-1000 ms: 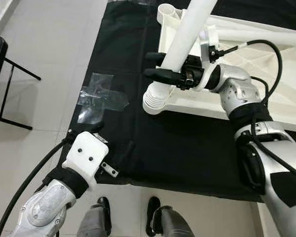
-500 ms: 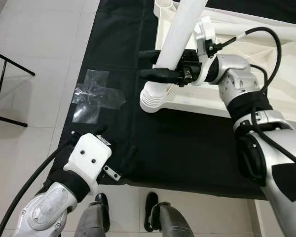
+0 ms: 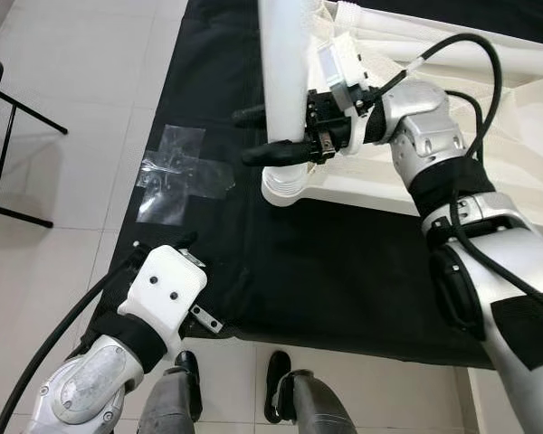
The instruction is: Building children table
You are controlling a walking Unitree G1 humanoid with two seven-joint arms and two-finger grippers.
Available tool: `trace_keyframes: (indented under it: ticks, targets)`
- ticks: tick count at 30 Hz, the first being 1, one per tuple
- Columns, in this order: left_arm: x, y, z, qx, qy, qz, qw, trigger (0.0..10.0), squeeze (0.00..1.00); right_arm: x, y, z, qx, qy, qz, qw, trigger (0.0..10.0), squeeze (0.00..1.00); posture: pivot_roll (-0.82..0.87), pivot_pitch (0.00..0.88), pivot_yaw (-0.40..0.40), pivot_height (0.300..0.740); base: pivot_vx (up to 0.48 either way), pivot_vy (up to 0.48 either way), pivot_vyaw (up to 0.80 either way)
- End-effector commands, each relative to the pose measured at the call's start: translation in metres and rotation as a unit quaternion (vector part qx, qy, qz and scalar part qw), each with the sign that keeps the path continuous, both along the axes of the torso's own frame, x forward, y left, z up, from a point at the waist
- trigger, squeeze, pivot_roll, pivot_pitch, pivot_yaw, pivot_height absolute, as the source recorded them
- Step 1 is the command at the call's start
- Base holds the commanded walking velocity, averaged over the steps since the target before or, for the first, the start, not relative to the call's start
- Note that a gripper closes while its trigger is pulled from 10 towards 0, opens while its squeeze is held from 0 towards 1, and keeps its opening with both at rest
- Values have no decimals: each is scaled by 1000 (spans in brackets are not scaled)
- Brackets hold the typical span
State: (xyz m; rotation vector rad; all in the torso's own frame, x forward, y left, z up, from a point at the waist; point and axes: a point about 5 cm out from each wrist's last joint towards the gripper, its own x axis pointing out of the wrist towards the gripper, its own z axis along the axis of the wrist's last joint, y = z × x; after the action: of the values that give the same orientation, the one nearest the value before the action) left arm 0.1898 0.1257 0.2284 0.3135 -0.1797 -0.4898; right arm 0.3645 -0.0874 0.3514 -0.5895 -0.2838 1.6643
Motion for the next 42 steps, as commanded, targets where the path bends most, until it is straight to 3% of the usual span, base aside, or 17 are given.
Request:
trace_keyframes:
  ticks: [1,5,6,10,11,12,26,33,34,42]
  targets:
    - [-6,-3,-1,-3,7,-10,1000,10000,0,5,-6,-39,-52,61,-16,997,10000,0,216,522,-138,740,0,0,0]
    - [-5,-4,-2,-2,8,-9,1000,10000,0,5,-5,-39,-45,68,-14,997,10000,0,212,518,-141,740,0,0,0]
    - [-5,-4,-2,-2,9,-9,1000,10000,0,6,-6,-37,-8,85,-12,996,10000,0,212,518,-141,740,0,0,0]
    - [-4,-4,-2,-2,9,-9,1000,10000,0,7,-7,-35,33,101,-10,994,10000,0,216,515,-139,740,0,0,0]
    - [-4,-4,-2,-1,10,-8,1000,10000,0,8,-11,-31,74,119,-10,990,10000,0,216,512,-135,740,0,0,0]
    - [-3,-4,-2,0,10,-8,1000,10000,0,8,-13,-30,85,125,-9,989,10000,0,216,512,-135,740,0,0,0]
    - [-1,-4,-2,4,10,-12,1000,10000,0,7,-30,-47,138,135,-16,981,10000,0,215,501,-120,740,0,0,0]
    - [-1,-3,-2,7,9,-11,1000,10000,0,5,-33,-55,111,98,-24,989,10000,0,218,501,-116,740,0,0,0]
    - [-1,-3,-2,7,10,-12,1000,10000,0,3,-34,-62,72,85,-24,993,10000,0,215,503,-113,740,0,0,0]
    - [0,-3,-2,7,9,-14,1000,10000,0,-1,-34,-72,-24,45,-25,998,10000,0,209,502,-115,740,0,0,0]
